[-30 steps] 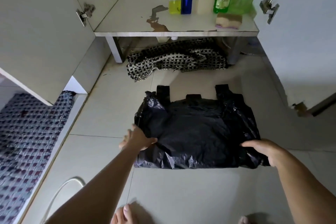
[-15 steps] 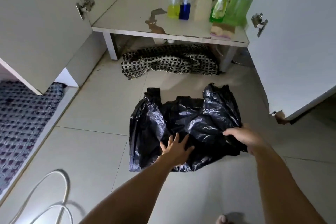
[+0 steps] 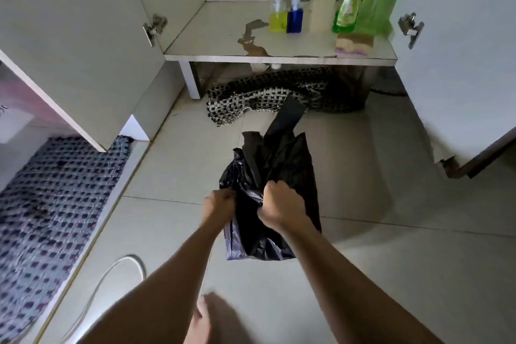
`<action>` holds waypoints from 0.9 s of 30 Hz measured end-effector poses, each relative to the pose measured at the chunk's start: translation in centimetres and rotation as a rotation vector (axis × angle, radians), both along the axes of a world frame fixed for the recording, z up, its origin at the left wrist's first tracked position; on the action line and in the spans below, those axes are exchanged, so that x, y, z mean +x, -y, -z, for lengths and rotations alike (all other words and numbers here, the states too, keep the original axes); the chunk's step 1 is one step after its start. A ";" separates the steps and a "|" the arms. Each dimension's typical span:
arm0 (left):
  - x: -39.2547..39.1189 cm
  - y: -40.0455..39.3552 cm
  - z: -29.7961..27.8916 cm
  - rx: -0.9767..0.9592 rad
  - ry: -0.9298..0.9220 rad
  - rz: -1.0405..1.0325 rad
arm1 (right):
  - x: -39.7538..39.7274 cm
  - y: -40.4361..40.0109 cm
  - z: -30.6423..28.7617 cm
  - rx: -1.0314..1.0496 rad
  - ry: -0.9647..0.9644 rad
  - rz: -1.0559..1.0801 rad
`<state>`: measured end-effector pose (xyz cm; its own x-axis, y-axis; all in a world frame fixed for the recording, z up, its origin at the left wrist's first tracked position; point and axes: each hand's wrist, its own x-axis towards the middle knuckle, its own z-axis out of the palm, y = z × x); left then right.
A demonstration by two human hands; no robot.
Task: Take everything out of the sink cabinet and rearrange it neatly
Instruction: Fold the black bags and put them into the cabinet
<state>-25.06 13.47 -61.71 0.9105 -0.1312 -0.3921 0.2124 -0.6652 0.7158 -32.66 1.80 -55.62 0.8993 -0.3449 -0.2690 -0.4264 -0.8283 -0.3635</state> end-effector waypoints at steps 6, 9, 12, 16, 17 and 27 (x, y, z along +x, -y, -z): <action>0.4 -4.3 1.0 -0.224 -0.473 -0.386 | -1.1 -5.2 5.0 0.002 -0.243 -0.294; -0.3 -3.5 1.3 -0.205 -0.528 -0.215 | -1.3 -4.2 5.2 0.166 -0.331 -0.341; -0.9 -2.1 1.9 -0.137 -0.404 -0.098 | -0.5 -1.0 4.1 0.368 -0.349 -0.320; -1.0 -1.8 2.6 -0.070 -0.322 -0.050 | -0.3 4.4 2.5 0.979 -0.270 -0.028; -0.9 -1.9 2.6 -0.065 -0.335 -0.058 | -0.5 5.8 2.9 1.064 -0.178 0.127; -1.3 -3.1 2.3 -0.245 -0.641 -0.106 | -6.0 7.8 11.5 0.868 -0.139 0.690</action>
